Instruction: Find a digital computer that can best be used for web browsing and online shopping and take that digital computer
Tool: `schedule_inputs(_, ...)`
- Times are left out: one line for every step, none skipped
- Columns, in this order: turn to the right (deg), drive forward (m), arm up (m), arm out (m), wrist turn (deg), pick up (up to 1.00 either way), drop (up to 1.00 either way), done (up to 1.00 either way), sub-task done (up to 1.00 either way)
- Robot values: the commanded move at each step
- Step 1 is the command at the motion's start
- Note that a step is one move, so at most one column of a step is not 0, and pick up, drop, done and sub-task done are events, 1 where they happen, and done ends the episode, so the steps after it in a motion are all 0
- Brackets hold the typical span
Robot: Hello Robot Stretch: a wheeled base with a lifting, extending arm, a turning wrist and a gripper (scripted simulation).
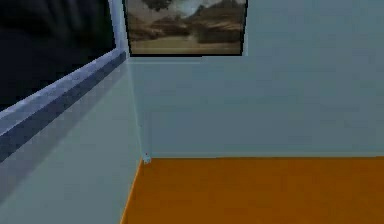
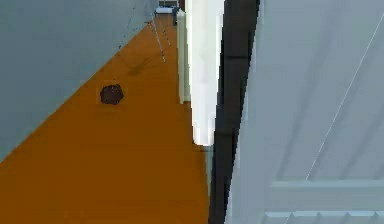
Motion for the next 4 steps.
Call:
schedule_inputs(45.0,0.00,0.00,0.00,0.0,0.00,0.00,0.00,0.00)
schedule_inputs(6.0,0.00,0.00,0.00,0.0,0.00,0.00,0.00,0.00)
schedule_inputs(0.0,0.55,0.00,0.00,0.0,0.00,0.00,0.00,0.00)
schedule_inputs(33.0,0.00,0.00,0.00,0.0,0.00,0.00,0.00,0.00)
